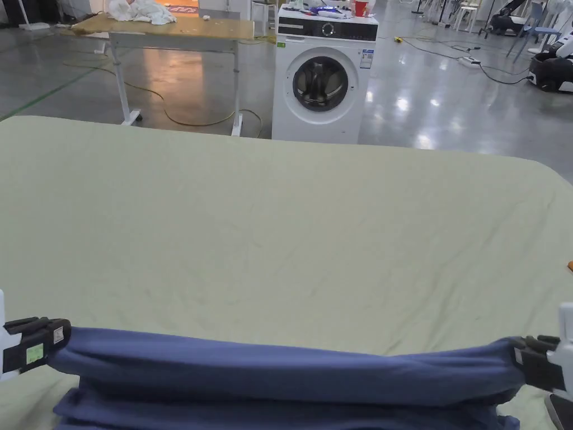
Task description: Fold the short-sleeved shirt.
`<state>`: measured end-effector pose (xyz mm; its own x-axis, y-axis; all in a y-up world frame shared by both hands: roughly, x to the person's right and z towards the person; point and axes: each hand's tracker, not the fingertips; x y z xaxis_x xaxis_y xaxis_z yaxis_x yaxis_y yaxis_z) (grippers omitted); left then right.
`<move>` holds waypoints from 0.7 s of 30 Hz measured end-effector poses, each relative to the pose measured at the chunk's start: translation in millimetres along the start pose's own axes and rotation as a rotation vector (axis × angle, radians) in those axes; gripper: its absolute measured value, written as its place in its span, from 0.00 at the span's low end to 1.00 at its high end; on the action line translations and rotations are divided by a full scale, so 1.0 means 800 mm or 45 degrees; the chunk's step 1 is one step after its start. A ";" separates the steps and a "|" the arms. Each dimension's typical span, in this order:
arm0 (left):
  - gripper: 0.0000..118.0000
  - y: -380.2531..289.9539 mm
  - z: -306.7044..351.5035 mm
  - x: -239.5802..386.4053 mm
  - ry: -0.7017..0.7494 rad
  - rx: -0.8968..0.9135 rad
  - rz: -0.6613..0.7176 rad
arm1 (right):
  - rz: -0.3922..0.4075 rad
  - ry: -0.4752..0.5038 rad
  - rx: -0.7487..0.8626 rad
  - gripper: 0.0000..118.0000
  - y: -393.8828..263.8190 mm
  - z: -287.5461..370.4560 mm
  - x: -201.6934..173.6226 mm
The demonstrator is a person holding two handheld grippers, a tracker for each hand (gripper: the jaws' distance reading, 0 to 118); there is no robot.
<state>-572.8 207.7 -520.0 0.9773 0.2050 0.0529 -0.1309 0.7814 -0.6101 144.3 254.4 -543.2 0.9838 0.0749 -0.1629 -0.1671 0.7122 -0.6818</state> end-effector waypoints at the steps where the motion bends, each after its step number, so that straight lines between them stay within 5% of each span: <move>1: 0.00 -0.007 0.005 -0.001 -0.005 -0.025 -0.007 | 0.002 -0.003 -0.009 0.01 -0.009 0.008 -0.003; 10: 0.00 -0.116 0.004 -0.006 0.047 -0.379 0.014 | 0.050 -0.012 -0.265 0.01 -0.112 0.008 -0.018; 17: 0.00 -0.143 -0.009 0.001 0.084 -0.388 -0.012 | 0.020 -0.047 -0.341 0.01 -0.147 -0.035 -0.018; 21: 0.17 -0.133 0.001 0.008 0.132 -0.367 -0.042 | -0.004 -0.064 -0.353 0.14 -0.147 -0.038 -0.027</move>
<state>-552.7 126.1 -454.2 0.9940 0.1095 0.0041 -0.0611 0.5843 -0.8093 140.6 147.3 -481.2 0.9851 0.1129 -0.1297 -0.1689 0.4949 -0.8524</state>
